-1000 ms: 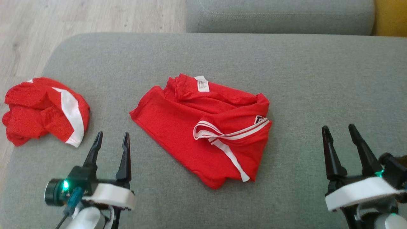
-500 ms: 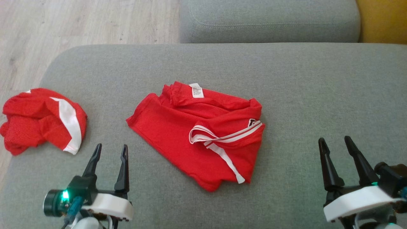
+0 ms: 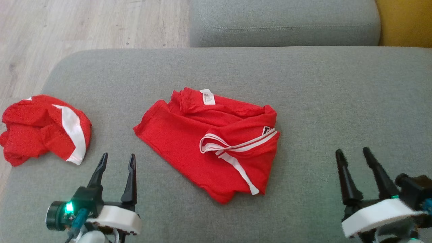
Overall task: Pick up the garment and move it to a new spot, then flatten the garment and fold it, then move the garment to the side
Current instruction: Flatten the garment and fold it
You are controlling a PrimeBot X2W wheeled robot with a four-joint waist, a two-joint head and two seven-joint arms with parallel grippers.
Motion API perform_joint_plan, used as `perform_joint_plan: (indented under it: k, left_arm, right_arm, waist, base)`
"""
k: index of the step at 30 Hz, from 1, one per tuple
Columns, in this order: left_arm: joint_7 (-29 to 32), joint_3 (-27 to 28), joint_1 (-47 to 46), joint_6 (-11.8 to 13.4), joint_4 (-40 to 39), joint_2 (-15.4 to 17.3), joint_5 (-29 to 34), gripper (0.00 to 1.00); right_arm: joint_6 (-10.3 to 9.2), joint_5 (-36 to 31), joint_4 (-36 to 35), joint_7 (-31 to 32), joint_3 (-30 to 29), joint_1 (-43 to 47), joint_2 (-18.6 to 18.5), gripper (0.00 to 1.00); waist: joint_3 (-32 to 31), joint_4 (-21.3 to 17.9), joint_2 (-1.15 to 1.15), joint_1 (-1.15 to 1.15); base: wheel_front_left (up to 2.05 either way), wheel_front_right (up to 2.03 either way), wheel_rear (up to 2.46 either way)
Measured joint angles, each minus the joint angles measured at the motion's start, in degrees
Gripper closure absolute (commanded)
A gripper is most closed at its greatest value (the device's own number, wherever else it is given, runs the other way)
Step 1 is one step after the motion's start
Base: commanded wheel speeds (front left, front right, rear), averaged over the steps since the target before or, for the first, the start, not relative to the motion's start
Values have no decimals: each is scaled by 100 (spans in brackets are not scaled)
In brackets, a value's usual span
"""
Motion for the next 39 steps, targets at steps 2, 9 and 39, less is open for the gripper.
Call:
perform_joint_plan:
  k: [2,9,39]
  left_arm:
    - [0,-13,-2,1,0,0,0,0]
    - [1,-67,-31,43,-1,-20,0,0]
    - [0,93,-616,-166,223,-522,287,0]
  right_arm:
    - [0,22,53,82,88,0,0,0]
    - [0,42,572,1007,1125,-10,-1,0]
    - [0,604,2029,1459,1938,-1571,-98,100]
  waist:
    - [12,10,0,0]
    - [167,63,0,0]
    - [859,459,0,0]
  base:
    - [0,0,0]
    - [0,0,0]
    - [0,0,0]
